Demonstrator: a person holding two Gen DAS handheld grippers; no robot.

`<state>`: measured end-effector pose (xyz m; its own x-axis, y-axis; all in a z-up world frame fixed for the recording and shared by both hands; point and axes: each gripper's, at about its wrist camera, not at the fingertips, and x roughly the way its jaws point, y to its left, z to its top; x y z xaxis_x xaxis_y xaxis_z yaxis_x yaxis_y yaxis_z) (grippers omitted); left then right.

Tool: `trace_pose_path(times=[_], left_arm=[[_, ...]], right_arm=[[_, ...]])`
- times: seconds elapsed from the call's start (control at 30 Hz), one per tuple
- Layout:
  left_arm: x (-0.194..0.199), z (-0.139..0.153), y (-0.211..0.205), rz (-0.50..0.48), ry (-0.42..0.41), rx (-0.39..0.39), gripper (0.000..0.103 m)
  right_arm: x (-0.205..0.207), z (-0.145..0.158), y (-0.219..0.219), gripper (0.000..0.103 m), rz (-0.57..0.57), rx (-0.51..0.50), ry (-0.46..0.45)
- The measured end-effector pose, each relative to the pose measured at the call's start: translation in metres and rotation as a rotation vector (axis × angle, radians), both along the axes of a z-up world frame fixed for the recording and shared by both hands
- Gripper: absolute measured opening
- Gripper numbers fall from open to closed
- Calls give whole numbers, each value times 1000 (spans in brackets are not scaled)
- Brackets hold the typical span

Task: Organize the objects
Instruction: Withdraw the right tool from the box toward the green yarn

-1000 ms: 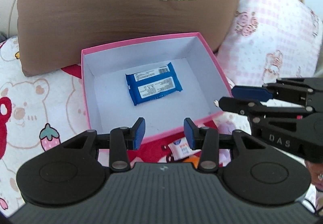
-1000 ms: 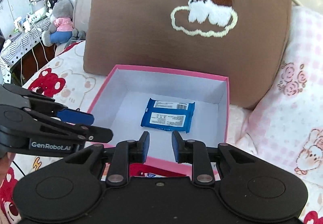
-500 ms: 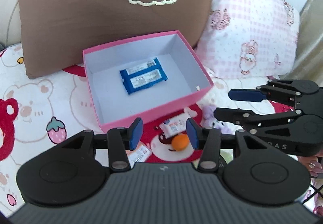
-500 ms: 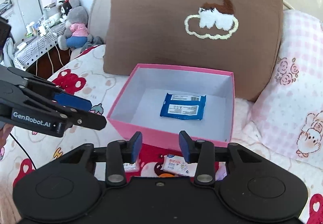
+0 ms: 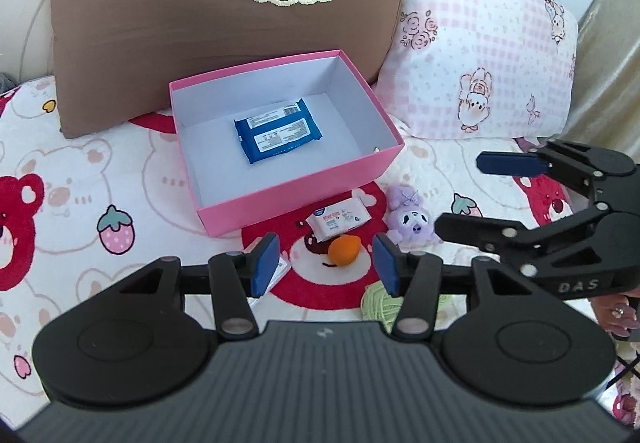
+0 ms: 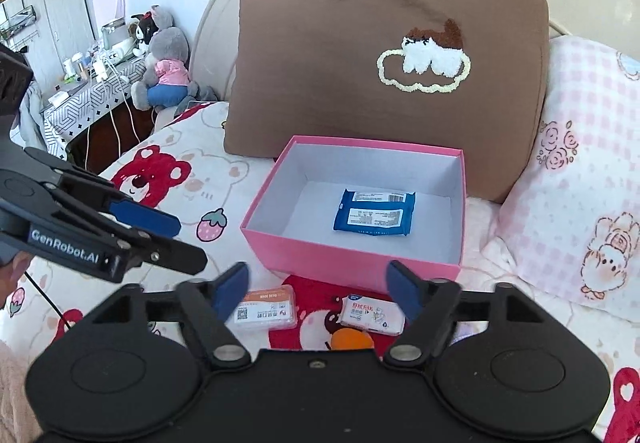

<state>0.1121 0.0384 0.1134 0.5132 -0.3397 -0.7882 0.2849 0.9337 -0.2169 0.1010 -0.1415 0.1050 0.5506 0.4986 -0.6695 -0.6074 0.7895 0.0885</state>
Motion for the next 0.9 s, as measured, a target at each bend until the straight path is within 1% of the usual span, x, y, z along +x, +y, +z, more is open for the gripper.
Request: trace_pose_path(times=[0.1, 0.17, 0.2, 0.3, 0.37, 0.43, 0.63, 0.7, 0.9], left_arm=[[-7, 3, -2, -5, -3, 5, 54], [-13, 6, -5, -13, -8, 8, 57], [-15, 7, -6, -17, -9, 8, 61], [-22, 9, -9, -28, -12, 12, 66], [-26, 8, -10, -33, -9, 11, 72], [-30, 6, -10, -33, -5, 6, 75], [-35, -5, -13, -40, 17, -7, 82], [-37, -10, -14, -39, 19, -6, 83], [-44, -22, -21, -53, 6, 30, 86]], right_arm=[[-9, 3, -4, 84, 6, -4, -13], [-13, 3, -6, 89, 5, -2, -20], [-16, 4, -8, 90, 4, 1, -23], [-23, 4, -15, 91, 0, 14, -29], [-27, 3, -19, 91, 0, 17, -30], [-32, 1, -23, 91, 0, 16, -35], [-43, -9, -31, 91, 15, -6, -60], [-46, -13, -33, 91, 19, -14, -70], [-55, -26, -40, 91, 34, -34, -67]])
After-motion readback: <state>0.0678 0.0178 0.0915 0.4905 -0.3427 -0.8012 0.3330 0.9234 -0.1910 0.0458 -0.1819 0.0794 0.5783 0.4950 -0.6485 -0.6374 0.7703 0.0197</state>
